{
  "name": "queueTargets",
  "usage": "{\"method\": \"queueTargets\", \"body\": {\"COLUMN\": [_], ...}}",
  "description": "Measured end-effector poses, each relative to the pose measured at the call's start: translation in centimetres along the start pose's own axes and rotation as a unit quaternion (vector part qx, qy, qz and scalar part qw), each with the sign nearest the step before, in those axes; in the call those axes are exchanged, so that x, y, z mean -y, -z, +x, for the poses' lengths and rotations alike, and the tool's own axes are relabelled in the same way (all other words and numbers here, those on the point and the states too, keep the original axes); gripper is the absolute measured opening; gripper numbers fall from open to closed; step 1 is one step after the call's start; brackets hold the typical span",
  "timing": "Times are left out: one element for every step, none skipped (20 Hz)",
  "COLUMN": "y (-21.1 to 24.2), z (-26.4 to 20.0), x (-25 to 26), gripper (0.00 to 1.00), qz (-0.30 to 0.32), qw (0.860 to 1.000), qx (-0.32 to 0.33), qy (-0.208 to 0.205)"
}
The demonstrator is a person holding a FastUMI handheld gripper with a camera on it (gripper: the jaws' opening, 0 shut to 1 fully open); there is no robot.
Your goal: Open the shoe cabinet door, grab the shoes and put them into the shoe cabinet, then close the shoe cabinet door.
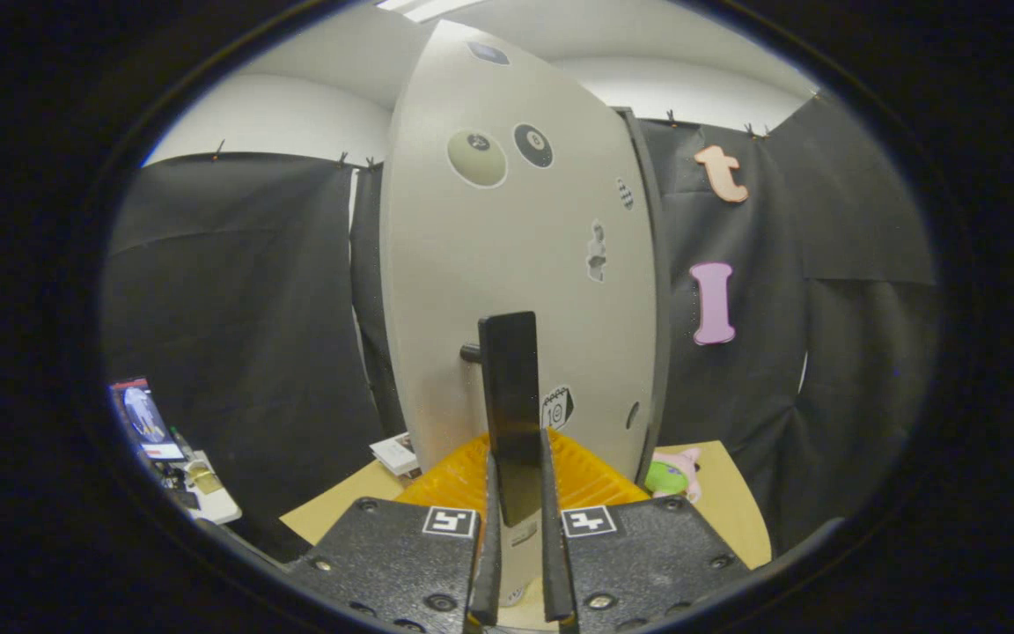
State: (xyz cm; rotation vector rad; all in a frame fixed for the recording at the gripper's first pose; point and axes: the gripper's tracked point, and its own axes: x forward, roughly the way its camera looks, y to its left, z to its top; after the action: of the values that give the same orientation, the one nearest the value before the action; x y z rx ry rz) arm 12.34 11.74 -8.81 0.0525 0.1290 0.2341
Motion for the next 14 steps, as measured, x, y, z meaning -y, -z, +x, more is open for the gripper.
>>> {"method": "queueTargets", "body": {"y": [0.0,0.0,0.0,0.1,0.0,-0.1,-0.1,-0.2,-0.2,-0.2,0.0,-0.2,-0.1,0.0], "z": [-0.5,-0.7,-1.1,-1.2,-1.5,-1.5,-1.7,-1.9,-1.9,-2.0,-2.1,-2.1,-1.9,-1.5], "x": [0.6,1.3,2.0,2.8,3.7,4.7,5.7,6.8,7.6,8.4,8.0,7.0,6.6,6.5], "gripper": [0.21,0.19,0.19,0.17,0.16,0.15,0.14,0.12,0.11,0.08,0.04,0.04,0.04,0.04], "qz": [-0.002,-0.008,-0.011,-0.016,-0.018,-0.015,-0.012,-0.004,0.005,0.008,0.015,0.034,0.020,-0.005], "qw": [1.000,1.000,1.000,1.000,0.999,0.999,0.998,0.997,0.996,0.995,0.997,0.998,0.999,0.999], "qx": [0.001,0.003,0.003,0.004,0.006,0.006,0.007,0.010,0.008,0.006,-0.001,0.003,-0.003,0.002], "qy": [0.005,0.009,0.014,0.021,0.032,0.045,0.059,0.073,0.089,0.099,0.077,0.057,0.048,0.054]}}
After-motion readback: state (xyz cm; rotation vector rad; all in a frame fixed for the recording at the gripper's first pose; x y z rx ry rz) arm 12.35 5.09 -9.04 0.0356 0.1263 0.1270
